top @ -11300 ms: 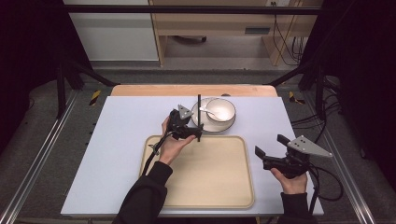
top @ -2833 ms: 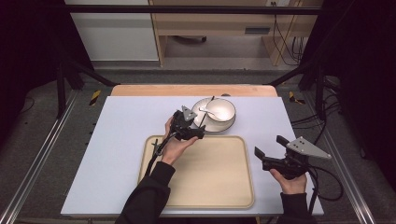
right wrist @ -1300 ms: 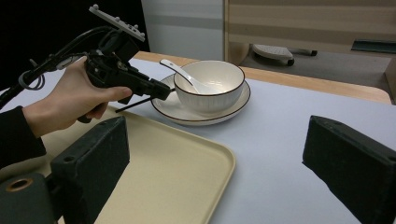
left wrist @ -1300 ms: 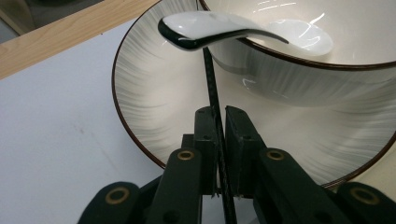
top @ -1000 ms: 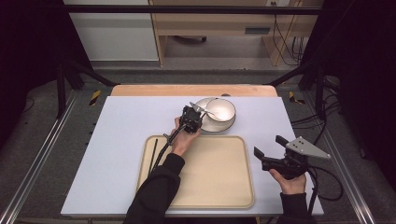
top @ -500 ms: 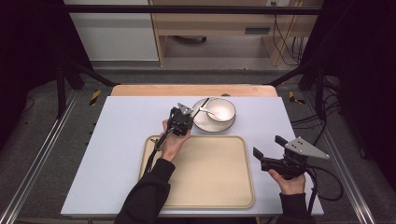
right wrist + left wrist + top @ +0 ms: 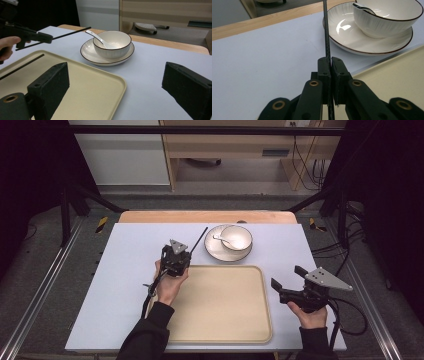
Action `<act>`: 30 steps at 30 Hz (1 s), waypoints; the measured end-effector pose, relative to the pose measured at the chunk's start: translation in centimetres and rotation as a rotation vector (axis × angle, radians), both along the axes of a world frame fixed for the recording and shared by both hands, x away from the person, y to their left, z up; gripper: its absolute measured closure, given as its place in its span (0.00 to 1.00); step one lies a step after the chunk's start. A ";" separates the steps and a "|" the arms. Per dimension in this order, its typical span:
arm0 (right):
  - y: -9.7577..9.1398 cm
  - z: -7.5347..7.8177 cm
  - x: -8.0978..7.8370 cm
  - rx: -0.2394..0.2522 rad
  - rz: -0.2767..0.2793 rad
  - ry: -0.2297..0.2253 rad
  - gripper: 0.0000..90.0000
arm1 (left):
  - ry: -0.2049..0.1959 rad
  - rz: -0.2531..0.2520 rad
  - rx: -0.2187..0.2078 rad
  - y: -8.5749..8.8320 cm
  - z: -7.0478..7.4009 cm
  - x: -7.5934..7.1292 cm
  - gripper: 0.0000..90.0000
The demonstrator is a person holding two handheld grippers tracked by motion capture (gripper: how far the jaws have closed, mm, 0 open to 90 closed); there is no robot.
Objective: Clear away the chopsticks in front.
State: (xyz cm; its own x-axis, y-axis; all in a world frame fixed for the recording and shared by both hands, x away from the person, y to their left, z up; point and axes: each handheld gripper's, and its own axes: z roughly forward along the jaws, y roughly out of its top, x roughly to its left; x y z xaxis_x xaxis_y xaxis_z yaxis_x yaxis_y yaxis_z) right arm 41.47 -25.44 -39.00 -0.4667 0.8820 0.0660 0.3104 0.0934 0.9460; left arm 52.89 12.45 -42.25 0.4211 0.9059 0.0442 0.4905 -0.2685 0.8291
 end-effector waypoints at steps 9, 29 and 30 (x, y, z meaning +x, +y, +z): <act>0.2 0.0 -0.1 -0.003 0.003 0.001 0.08 | -0.040 0.072 -0.043 2.2 0.2 -3.9 0.95; 0.6 -0.1 0.0 -0.018 0.013 0.003 0.08 | -0.145 0.185 -0.188 4.3 -1.5 -13.0 0.95; 0.6 -0.2 0.0 -0.017 0.013 0.004 0.08 | -0.146 0.191 -0.195 4.2 -1.6 -13.3 0.95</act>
State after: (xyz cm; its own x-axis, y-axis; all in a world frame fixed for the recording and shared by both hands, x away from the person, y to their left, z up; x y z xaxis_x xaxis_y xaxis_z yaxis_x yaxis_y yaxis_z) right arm 41.44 -24.84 -39.15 -0.4779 0.8768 0.0526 0.3124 0.1137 0.9431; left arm 39.60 16.66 -43.81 0.2447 0.9654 -0.0906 0.3883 -0.0119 0.9215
